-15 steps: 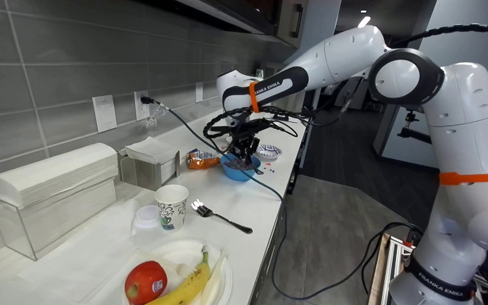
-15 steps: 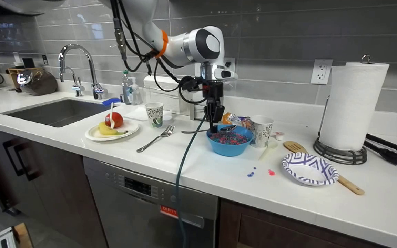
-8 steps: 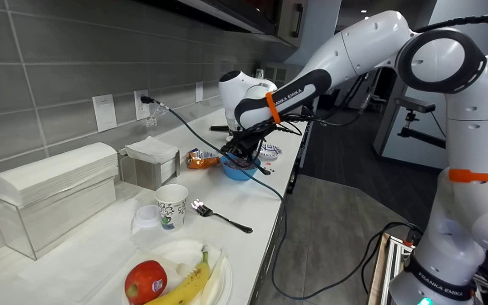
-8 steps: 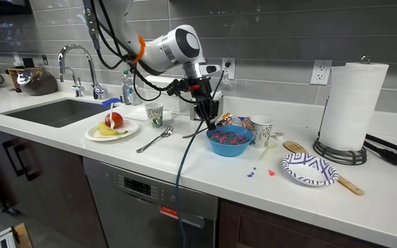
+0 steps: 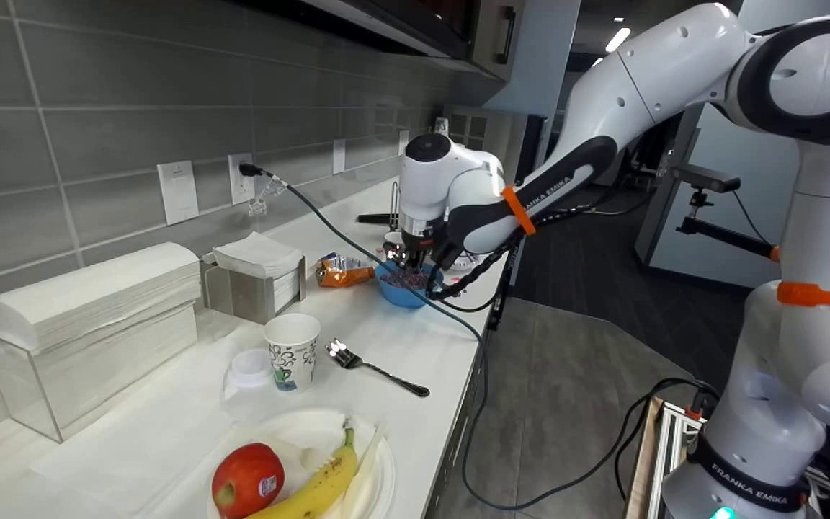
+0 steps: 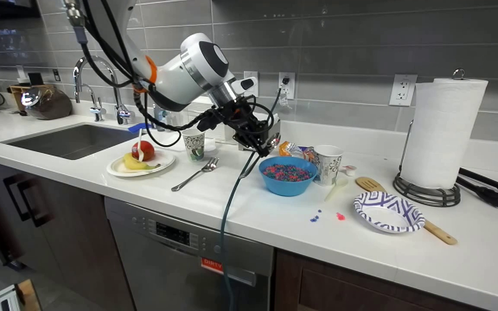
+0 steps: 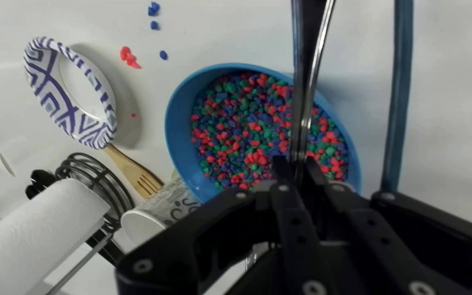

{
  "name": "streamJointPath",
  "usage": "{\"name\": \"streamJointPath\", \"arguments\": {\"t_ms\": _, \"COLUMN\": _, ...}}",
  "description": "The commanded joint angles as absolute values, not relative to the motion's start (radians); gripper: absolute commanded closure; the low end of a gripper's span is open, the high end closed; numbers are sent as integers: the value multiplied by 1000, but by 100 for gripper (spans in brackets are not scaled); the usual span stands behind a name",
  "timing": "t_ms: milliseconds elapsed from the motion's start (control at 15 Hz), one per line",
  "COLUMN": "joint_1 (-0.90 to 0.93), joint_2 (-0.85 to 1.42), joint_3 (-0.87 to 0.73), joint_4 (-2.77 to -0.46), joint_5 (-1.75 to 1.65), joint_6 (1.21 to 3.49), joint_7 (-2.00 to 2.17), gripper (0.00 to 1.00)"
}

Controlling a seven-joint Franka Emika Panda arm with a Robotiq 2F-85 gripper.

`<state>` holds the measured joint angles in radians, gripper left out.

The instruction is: Remove the spoon from the blue bowl

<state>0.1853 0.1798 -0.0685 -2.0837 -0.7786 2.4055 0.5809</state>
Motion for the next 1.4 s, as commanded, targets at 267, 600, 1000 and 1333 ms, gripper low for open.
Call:
{"name": "streamJointPath", "arguments": {"t_ms": 267, "joint_1": 109, "joint_2": 57, "joint_3": -15, "joint_4": -2283, "joint_5": -724, "joint_6": 2673, "joint_7": 364, "gripper": 97}}
{"name": "streamJointPath", "arguments": {"t_ms": 600, "joint_1": 85, "joint_2": 37, "joint_3": 16, "joint_4": -2331, "joint_5": -519, "joint_6": 2692, "joint_7": 101, "gripper": 97}}
{"name": "streamJointPath", "arguments": {"t_ms": 1000, "joint_1": 78, "joint_2": 64, "joint_3": 71, "joint_4": -2277, "joint_5": -96, "joint_6": 2563, "joint_7": -291, "gripper": 97}}
{"name": "streamJointPath", "arguments": {"t_ms": 1333, "joint_1": 74, "joint_2": 106, "joint_3": 70, "joint_4": -2095, "joint_5": 40, "joint_6": 2225, "joint_7": -302, "gripper": 97}}
